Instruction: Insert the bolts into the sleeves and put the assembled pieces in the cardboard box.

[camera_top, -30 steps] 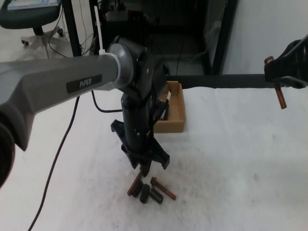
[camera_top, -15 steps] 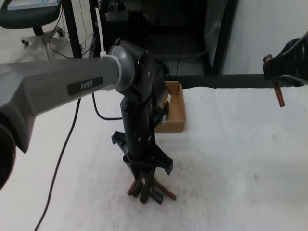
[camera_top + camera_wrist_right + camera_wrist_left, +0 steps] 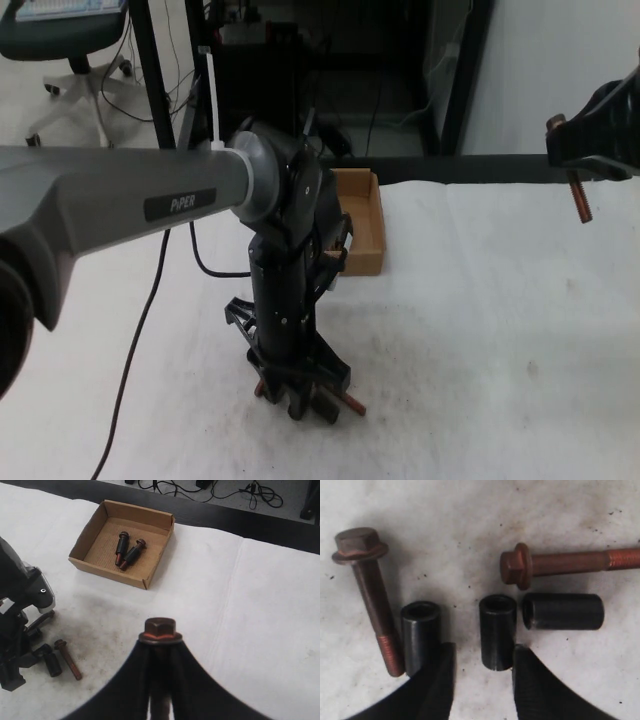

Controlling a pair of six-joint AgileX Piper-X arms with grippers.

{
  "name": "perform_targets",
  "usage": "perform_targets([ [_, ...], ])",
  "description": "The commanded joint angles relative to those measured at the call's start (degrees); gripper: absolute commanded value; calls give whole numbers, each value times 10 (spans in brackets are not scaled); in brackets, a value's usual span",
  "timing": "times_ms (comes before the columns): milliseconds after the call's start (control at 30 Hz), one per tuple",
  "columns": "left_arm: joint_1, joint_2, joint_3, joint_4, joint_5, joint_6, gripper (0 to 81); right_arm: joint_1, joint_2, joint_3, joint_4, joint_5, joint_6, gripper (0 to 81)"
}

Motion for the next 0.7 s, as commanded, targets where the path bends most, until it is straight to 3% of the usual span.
perform_targets([
  [0,-1,-8,2,-7,-23,0,347,1,0,-1,-3,-8,0,8],
  [200,-1,-8,2,-3,-23,0,307,1,0,-1,-3,-8,0,8],
  [667,-1,-9,1,-15,0,19,309,1,0,-1,-3,-8,0,8],
])
